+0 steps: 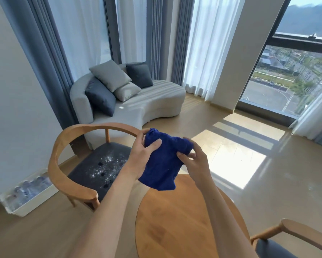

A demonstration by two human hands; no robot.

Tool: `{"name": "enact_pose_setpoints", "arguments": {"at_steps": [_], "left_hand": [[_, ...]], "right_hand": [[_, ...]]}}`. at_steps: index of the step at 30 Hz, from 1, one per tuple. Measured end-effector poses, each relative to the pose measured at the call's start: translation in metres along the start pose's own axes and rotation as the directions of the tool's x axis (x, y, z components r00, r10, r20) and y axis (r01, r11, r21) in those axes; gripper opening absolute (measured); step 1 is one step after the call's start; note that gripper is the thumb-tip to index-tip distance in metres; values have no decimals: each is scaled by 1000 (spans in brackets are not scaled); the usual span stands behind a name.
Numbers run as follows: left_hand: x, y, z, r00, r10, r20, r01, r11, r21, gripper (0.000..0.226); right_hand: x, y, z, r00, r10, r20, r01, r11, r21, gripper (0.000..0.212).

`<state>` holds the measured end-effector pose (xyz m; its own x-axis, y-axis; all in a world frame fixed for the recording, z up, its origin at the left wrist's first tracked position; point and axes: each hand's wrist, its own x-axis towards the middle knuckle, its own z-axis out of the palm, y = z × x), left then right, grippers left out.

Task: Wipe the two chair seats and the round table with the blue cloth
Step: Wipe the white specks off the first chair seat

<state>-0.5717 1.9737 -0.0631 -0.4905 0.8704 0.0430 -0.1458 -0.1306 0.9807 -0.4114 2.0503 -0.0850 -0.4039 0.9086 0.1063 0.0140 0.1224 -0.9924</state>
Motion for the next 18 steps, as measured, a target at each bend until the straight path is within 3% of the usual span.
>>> {"name": "enact_pose_setpoints", "arguments": {"at_steps": [3,6,9,14,18], "left_hand": [[-1,8,-4,1000,19,-4,-19,999,32,30],[-2,15,-5,999,27,-18,-26,997,70,23],[-1,21,-10,994,80,-69,-68,984,162,17],[0,22,-23,970,184,-161,-116,925,362,16],[0,20,-32,959,218,-180,-122,894,431,19]], "right_hand": [[3,-1,7,1000,-3,-25,0,996,-92,41],[3,-2,15,996,80,-29,-78,994,81,23],[0,-1,19,990,124,63,-137,953,271,17],[1,-4,20,971,50,235,-103,970,222,29],[3,-6,26,966,53,252,-128,949,289,21]]}}
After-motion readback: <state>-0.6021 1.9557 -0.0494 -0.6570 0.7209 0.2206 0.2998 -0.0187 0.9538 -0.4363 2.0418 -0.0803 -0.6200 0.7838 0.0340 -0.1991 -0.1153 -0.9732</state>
